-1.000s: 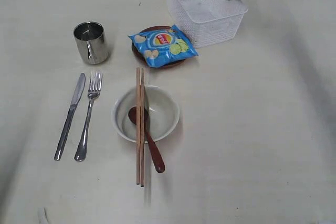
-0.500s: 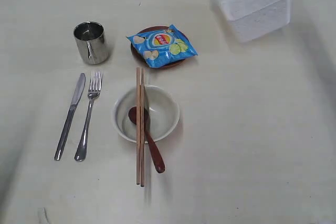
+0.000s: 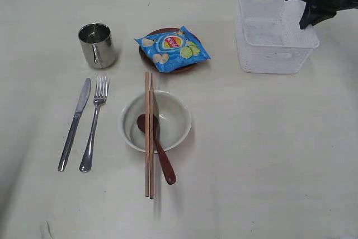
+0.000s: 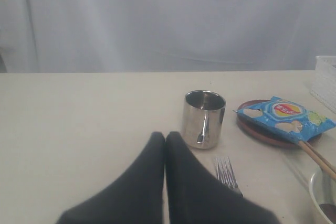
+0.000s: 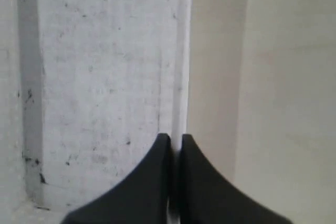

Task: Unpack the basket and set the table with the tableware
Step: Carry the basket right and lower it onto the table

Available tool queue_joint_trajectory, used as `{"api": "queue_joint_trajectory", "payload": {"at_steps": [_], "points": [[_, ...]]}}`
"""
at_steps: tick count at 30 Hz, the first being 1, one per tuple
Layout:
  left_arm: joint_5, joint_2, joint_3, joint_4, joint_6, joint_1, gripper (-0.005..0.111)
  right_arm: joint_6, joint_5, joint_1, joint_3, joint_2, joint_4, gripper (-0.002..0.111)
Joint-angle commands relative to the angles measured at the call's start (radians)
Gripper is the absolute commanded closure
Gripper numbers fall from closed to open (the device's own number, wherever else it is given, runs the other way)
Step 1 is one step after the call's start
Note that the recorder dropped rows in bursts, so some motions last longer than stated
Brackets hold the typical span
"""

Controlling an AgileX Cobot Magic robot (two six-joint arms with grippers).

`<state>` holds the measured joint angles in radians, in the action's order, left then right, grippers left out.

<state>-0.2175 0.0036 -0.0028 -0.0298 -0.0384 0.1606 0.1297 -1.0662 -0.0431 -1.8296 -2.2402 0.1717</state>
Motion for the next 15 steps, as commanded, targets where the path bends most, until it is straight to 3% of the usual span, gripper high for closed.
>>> {"api": "queue_joint_trajectory", "payload": {"at_steps": [1, 9, 15], "points": [[0.006, -0.004, 0.003, -0.001, 0.0, 0.001, 0.107, 0.005, 0.078, 0.018, 0.154, 0.075, 0.036, 0.109], [0.006, -0.004, 0.003, -0.001, 0.0, 0.001, 0.107, 0.0, 0.226, 0.065, 0.378, 0.217, 0.07, 0.109], [0.006, -0.004, 0.003, -0.001, 0.0, 0.001, 0.107, -0.003, 0.25, 0.092, 0.4, 0.221, 0.059, 0.109]]}}
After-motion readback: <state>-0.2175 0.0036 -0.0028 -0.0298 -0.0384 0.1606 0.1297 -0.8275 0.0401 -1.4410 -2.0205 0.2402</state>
